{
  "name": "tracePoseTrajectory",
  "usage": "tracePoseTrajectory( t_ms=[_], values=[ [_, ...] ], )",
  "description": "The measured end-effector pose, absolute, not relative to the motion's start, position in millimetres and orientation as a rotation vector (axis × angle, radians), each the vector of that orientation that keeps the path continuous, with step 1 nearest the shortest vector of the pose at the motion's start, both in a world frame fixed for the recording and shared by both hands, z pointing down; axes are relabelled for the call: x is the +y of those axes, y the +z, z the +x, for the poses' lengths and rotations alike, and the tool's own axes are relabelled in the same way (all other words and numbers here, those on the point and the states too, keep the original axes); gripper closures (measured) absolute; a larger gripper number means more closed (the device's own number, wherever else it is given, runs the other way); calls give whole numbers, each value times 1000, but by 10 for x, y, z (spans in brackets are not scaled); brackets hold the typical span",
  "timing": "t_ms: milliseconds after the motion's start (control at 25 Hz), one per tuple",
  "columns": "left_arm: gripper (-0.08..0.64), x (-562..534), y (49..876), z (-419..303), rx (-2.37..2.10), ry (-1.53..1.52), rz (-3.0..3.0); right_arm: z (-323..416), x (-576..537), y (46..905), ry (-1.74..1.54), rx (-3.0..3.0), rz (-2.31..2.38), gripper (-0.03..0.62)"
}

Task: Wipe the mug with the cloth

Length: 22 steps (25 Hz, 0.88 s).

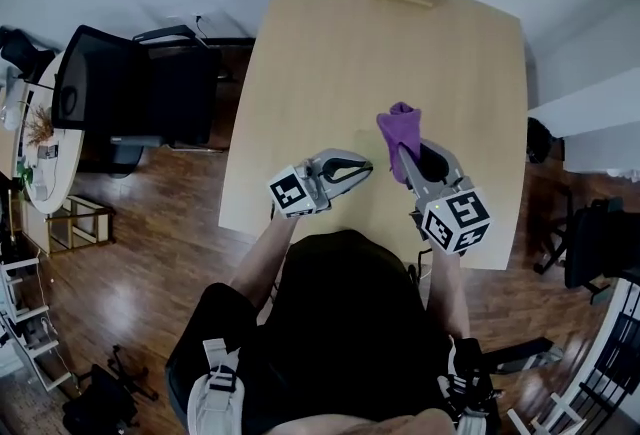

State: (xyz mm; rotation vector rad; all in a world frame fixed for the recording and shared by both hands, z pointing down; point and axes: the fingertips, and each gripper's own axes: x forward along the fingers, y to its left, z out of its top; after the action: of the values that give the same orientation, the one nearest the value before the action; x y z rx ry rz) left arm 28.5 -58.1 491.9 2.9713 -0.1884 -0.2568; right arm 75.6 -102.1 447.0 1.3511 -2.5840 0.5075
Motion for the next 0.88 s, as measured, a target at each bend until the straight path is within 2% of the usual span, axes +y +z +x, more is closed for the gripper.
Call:
tracePoseTrajectory(
  t_ms=[80,200,440,560,720,880],
  values=[
    [518,-546,4905,338,-153,-255,2999,442,-946,4427,397,-2585,1202,528],
    [518,-503,4969,342,-115,-232,3017,393,-931,4596,369,-2528,1137,528],
    [518,-424,5030,206,-126,-226,3030,1064,-1077,5206,589,-2339,1260,528],
    [518,-397,5031,178,-78,-257,2993,1279,-1094,5126,587,-2308,1345,528],
    [518,-351,5050,216,3,-245,2998,810,-1019,4474,412,-2487,1234,528],
    [518,-291,5011,326,52,-246,3013,380,-875,4525,355,-2509,1005,528]
  ],
)
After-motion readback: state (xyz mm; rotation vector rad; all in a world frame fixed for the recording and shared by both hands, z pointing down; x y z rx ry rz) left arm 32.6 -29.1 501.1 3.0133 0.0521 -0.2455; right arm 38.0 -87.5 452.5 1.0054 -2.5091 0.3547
